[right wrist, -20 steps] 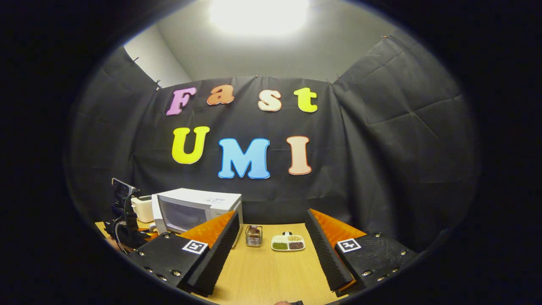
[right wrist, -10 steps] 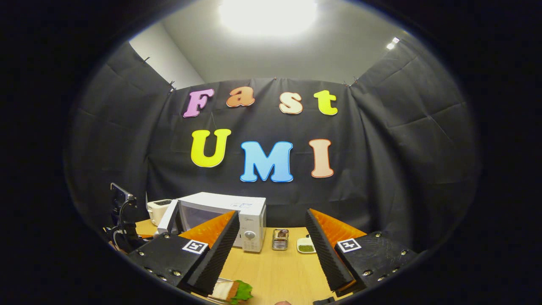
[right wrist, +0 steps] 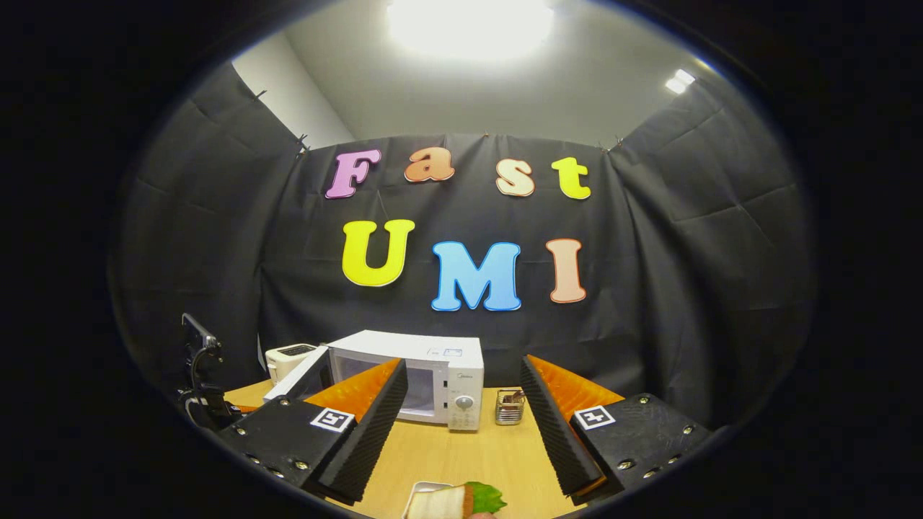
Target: Open the microwave oven with the left hand, put the food in, and close the microwave oven.
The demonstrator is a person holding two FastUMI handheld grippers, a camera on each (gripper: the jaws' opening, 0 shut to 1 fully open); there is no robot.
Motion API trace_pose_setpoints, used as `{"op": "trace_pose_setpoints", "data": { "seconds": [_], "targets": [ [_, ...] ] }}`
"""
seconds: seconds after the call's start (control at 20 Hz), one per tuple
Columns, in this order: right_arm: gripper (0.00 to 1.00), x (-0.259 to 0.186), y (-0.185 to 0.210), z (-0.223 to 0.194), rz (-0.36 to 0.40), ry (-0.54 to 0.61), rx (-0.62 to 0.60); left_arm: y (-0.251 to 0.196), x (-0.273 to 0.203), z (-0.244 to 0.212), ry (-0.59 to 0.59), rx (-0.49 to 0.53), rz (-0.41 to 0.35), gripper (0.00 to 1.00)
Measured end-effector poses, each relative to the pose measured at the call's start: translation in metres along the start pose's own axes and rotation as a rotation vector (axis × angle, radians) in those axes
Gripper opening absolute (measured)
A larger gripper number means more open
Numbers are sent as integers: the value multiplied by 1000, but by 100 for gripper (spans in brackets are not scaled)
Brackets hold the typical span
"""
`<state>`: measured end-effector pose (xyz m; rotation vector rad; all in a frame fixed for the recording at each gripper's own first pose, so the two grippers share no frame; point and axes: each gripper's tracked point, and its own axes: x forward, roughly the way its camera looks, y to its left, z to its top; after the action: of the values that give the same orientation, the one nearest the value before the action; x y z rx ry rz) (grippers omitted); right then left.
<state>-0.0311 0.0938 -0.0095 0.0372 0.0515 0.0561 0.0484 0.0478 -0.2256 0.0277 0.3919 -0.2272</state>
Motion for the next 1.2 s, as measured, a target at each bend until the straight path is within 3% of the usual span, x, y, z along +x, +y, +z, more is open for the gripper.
{"op": "trace_pose_setpoints", "data": {
  "seconds": [0.6,0.8,0.9,1.05,1.15,1.2],
  "targets": [
    [95,-2,73,0,-24,-16,-14,69,-10,-9,-23,-7,-50,11],
    [95,1,83,-1,-2,-8,-17,80,-14,-15,-4,-38,-53,19],
    [95,4,82,-2,14,-5,-17,88,-29,-16,-18,4,-8,34],
    [95,12,75,-5,52,14,5,85,-57,-10,-34,-2,15,81],
    [95,17,66,-16,79,57,29,81,-71,-1,-50,-18,43,82],
    [95,19,61,-20,93,76,34,78,-80,7,-72,-18,68,89]
  ]
}}
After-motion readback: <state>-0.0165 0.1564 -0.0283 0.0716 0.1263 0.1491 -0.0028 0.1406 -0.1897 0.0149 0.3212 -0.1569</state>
